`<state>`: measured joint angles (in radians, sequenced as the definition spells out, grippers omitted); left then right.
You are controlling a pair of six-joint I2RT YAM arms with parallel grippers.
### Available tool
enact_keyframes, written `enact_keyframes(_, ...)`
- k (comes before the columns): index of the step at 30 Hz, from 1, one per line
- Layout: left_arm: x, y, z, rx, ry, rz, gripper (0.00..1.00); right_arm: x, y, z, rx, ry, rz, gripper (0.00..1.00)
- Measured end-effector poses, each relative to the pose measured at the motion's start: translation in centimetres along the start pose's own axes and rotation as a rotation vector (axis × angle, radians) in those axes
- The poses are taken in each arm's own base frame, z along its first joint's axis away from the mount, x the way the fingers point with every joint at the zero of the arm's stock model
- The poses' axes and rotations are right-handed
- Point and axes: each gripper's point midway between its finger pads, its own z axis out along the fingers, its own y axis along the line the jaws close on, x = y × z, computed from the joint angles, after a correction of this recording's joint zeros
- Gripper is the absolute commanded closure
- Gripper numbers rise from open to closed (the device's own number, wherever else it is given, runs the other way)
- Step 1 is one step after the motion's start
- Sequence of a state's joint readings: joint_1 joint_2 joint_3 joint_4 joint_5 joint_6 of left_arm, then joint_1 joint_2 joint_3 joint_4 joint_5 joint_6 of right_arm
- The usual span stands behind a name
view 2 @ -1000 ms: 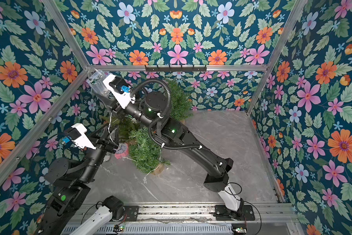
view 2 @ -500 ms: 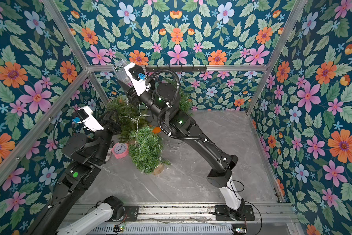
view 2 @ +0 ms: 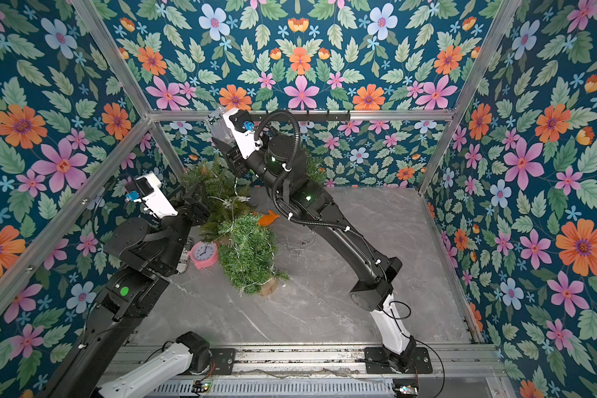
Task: Wrap string light around the christmas tree
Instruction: Wrap the light string around the Christmas tree.
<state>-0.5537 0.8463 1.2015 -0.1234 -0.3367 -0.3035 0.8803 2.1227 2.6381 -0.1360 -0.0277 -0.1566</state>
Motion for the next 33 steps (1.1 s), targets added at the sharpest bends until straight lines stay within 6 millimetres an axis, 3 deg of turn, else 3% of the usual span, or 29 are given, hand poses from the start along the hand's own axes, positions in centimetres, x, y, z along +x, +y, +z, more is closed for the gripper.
enact_keyframes(4, 1.8, -1.3, -0.1, 0.088, 0.075, 0.033, 0.26, 1.5, 0.4, 0.5, -0.062, 0.025, 0.043, 0.80)
enact_keyframes(7, 3.1, -1.9, 0.0, 0.125, 0.126, 0.055, 0.23, 1.4, 1.4, 0.5, -0.119, 0.019, 0.080, 0.80)
enact_keyframes(10, 4.2, -2.2, 0.5, 0.139, 0.163, 0.079, 0.21, 0.4, 2.3, 0.1, -0.166, -0.004, 0.112, 0.80)
enact_keyframes(16, 5.4, -2.6, 1.2, 0.149, 0.206, 0.089, 0.22, -4.1, 2.4, -1.7, -0.201, -0.097, 0.165, 0.80)
enact_keyframes(20, 5.9, -3.1, 1.3, 0.176, 0.225, 0.086, 0.34, -6.0, 2.5, -2.5, -0.215, -0.137, 0.180, 0.80)
enact_keyframes(25, 6.1, -3.4, 1.6, 0.185, 0.228, 0.069, 0.48, -6.3, 2.6, -2.7, -0.225, -0.139, 0.202, 0.80)
enact_keyframes(29, 6.4, -3.2, 1.8, 0.170, 0.236, 0.069, 0.72, -6.6, 2.9, -2.9, -0.236, -0.141, 0.204, 0.80)
enact_keyframes(33, 5.3, -3.1, 1.3, 0.169, 0.212, 0.063, 0.85, -7.4, 2.9, -3.5, -0.236, -0.145, 0.205, 0.80)
